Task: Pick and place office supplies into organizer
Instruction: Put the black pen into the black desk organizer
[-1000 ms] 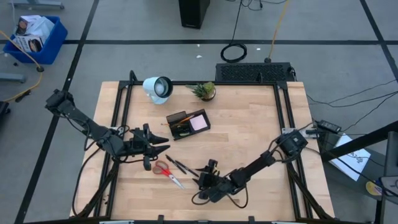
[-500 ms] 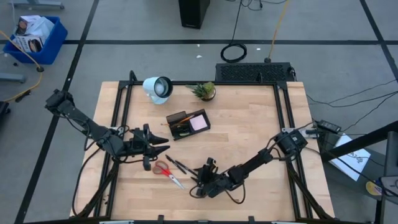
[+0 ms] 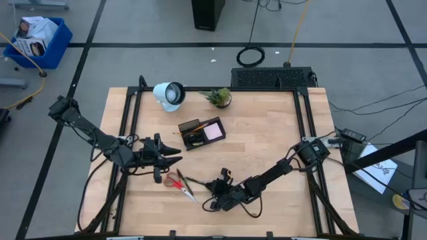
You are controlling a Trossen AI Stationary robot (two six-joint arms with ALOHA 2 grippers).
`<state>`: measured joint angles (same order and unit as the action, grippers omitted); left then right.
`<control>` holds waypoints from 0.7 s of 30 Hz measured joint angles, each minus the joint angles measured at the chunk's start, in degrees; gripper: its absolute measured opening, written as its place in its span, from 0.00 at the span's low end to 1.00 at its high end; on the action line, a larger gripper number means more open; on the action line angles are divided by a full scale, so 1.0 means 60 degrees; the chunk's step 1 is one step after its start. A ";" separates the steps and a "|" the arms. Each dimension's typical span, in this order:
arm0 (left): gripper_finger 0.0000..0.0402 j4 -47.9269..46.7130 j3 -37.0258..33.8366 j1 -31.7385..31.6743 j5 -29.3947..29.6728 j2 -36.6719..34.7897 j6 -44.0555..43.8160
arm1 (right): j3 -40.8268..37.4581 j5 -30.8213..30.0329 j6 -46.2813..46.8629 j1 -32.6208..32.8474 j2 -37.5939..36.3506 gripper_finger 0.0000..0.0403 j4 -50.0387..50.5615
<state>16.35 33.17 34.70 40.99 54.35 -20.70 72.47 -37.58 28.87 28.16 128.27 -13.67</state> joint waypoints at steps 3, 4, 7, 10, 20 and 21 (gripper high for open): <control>0.32 -0.0378 0.0000 -0.0013 0.0127 0.0002 -0.0003 | -0.0007 -0.0010 -0.0267 0.0000 0.0001 0.06 0.0009; 0.32 -0.0489 0.0000 -0.0040 0.0206 0.0004 -0.0106 | -0.0007 -0.0041 -0.0329 0.0000 0.0004 0.06 0.0011; 0.32 -0.0753 0.0000 -0.0155 0.0314 0.0004 -0.0302 | -0.0011 -0.0357 -0.0529 0.0004 0.0003 0.07 0.0076; 0.32 -0.0800 0.0000 -0.0234 0.0326 0.0004 -0.0297 | -0.0015 -0.0551 -0.0747 0.0005 -0.0103 0.10 0.0156; 0.32 -0.0866 0.0000 -0.0333 0.0328 0.0000 -0.0297 | -0.0068 -0.1989 -0.1483 0.0182 -0.1566 0.07 0.1946; 0.32 -0.0948 0.0004 -0.0339 0.0331 0.0001 -0.0282 | -0.0061 -0.2254 -0.1491 0.0237 -0.1763 0.07 0.2150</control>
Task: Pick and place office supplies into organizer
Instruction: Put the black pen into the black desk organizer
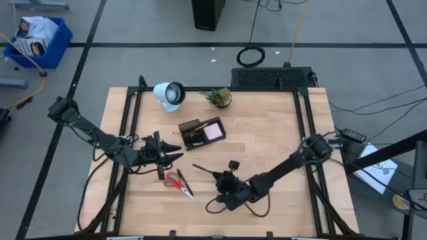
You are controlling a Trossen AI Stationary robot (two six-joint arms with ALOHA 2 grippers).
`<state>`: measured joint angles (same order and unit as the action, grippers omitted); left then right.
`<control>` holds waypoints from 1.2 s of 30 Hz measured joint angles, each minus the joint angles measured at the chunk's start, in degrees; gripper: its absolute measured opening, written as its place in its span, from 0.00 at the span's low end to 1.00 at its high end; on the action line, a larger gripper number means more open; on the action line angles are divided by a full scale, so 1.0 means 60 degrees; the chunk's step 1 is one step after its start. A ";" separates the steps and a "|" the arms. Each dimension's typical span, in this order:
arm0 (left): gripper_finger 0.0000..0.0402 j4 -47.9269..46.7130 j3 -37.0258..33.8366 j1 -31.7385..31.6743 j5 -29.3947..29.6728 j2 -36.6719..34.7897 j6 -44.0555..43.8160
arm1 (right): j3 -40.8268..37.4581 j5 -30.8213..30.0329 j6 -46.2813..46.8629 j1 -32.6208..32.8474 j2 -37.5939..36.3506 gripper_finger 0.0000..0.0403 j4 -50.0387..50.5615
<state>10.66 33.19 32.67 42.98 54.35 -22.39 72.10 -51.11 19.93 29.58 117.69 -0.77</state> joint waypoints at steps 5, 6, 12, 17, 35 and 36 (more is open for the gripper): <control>0.32 -0.0023 0.0000 -0.0011 0.0088 0.0006 0.0211 | -0.0395 -0.1061 -0.0420 0.0251 -0.1130 0.09 0.0203; 0.32 -0.0014 0.0000 -0.0011 0.0107 0.0003 0.0189 | -0.0501 -0.1276 -0.0510 0.0276 -0.1371 0.09 0.0144; 0.32 0.0114 0.0000 -0.0116 0.0597 0.0247 -0.1506 | -0.1596 -0.1411 -0.1213 0.0295 -0.2701 0.07 -0.1674; 0.41 0.1118 0.0000 -0.0485 0.0330 0.0932 -0.1611 | -0.2734 -0.0879 -0.1827 0.0278 -0.3258 0.09 -0.4016; 0.67 0.2952 0.0000 -0.1446 -0.1169 0.2745 -0.1975 | -0.3896 -0.0415 -0.3159 0.0133 -0.3329 0.07 -0.6913; 0.66 0.3108 0.0000 -0.1497 -0.1187 0.2836 -0.1993 | -0.3896 -0.0282 -0.3161 0.0097 -0.3330 0.07 -0.6925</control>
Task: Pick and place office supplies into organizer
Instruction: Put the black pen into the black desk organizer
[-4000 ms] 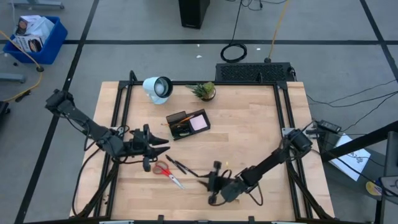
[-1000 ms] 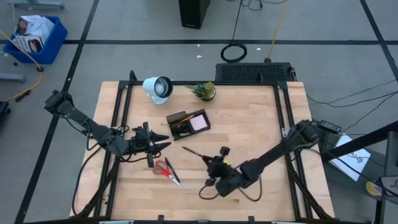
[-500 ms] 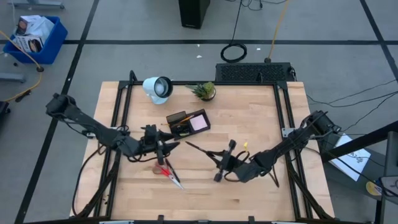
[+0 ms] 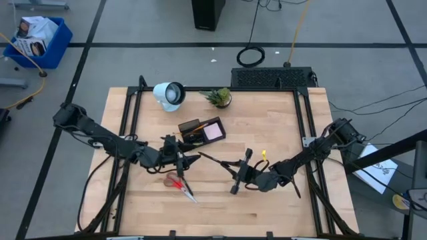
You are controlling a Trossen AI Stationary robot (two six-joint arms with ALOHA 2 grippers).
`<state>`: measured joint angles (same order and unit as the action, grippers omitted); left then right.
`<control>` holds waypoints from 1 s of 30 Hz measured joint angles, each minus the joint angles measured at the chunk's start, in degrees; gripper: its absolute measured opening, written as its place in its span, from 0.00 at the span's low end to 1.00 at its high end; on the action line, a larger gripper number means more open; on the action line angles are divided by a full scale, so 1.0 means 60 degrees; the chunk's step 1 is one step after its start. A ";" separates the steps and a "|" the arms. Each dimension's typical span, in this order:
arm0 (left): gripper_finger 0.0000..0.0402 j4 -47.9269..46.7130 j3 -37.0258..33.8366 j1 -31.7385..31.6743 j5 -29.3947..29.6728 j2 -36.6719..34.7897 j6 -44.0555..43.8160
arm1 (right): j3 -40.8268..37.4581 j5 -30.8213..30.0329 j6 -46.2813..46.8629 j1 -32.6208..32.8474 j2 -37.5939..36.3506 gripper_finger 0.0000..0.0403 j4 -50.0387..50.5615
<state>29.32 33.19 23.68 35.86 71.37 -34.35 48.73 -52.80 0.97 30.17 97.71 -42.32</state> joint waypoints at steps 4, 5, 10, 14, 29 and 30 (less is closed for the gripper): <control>0.62 0.0694 0.0000 -0.0157 -0.0446 0.0251 -0.0118 | 0.0000 0.0354 0.0231 -0.0221 0.0004 0.09 0.0028; 0.61 0.0910 0.0000 -0.0201 -0.0725 0.0313 -0.0113 | 0.0000 0.0347 0.0227 -0.0250 0.0004 0.09 0.0021; 0.56 0.1538 0.0000 -0.0223 -0.1300 0.0575 -0.0051 | 0.0000 0.0390 -0.0191 -0.0345 0.0004 0.07 -0.0372; 0.53 0.1683 0.0000 -0.0223 -0.1228 0.0598 -0.0037 | 0.0000 0.0636 -0.0508 -0.0469 0.0004 0.08 -0.0804; 0.32 0.1879 0.0000 -0.0230 -0.1133 0.0594 0.0464 | 0.0000 0.1647 -0.0276 -0.0968 0.0004 0.09 -0.1199; 0.31 0.1872 0.0000 -0.0230 -0.1133 0.0594 0.0525 | 0.0000 0.1651 -0.0286 -0.0968 0.0004 0.08 -0.1199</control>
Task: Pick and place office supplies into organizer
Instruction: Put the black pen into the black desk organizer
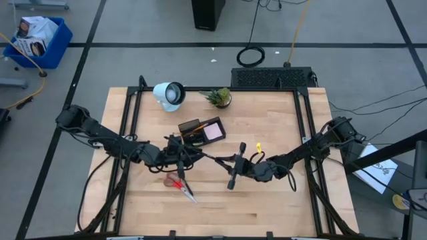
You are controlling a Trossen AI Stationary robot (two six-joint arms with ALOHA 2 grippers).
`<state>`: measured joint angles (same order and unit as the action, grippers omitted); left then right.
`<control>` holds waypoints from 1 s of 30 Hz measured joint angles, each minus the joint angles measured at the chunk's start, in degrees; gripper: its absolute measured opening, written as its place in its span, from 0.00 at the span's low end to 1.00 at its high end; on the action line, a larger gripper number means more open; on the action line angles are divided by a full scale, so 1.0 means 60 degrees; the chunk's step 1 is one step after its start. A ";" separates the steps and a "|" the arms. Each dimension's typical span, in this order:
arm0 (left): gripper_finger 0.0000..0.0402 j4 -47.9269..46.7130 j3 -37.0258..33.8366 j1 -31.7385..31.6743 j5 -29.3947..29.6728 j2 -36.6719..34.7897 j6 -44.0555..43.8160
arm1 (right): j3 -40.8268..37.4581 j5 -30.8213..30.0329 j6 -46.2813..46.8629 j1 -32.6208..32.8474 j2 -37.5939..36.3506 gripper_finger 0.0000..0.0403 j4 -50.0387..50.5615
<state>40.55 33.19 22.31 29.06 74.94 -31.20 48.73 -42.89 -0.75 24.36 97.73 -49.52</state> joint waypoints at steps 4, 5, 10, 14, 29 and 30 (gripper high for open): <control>0.27 -0.0013 0.0000 0.0000 0.0004 0.0000 0.0076 | 0.0000 0.0000 -0.0096 0.0004 0.0000 0.08 -0.0019; 0.25 -0.0020 0.0000 0.0000 0.0004 0.0000 0.0033 | 0.0000 0.0000 -0.0099 0.0004 0.0000 0.08 -0.0030; 0.19 -0.0020 0.0000 0.0004 0.0000 0.0000 0.0123 | 0.0000 -0.0004 -0.0078 0.0004 0.0000 0.10 -0.0044; 0.13 -0.0020 0.0000 0.0007 -0.0003 0.0000 0.0145 | 0.0000 -0.0007 -0.0099 0.0004 0.0000 0.10 -0.0036; 0.12 -0.0108 0.0000 0.0066 0.0323 0.0000 0.0160 | 0.0004 -0.0127 0.0265 0.0138 0.0000 0.22 0.1192; 0.11 -0.0104 0.0000 0.0065 0.0352 0.0000 0.0160 | 0.0004 -0.0143 0.0265 0.0138 0.0000 0.22 0.1404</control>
<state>39.92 33.19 22.69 31.17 74.94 -30.24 48.75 -43.75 0.84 25.19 97.73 -41.09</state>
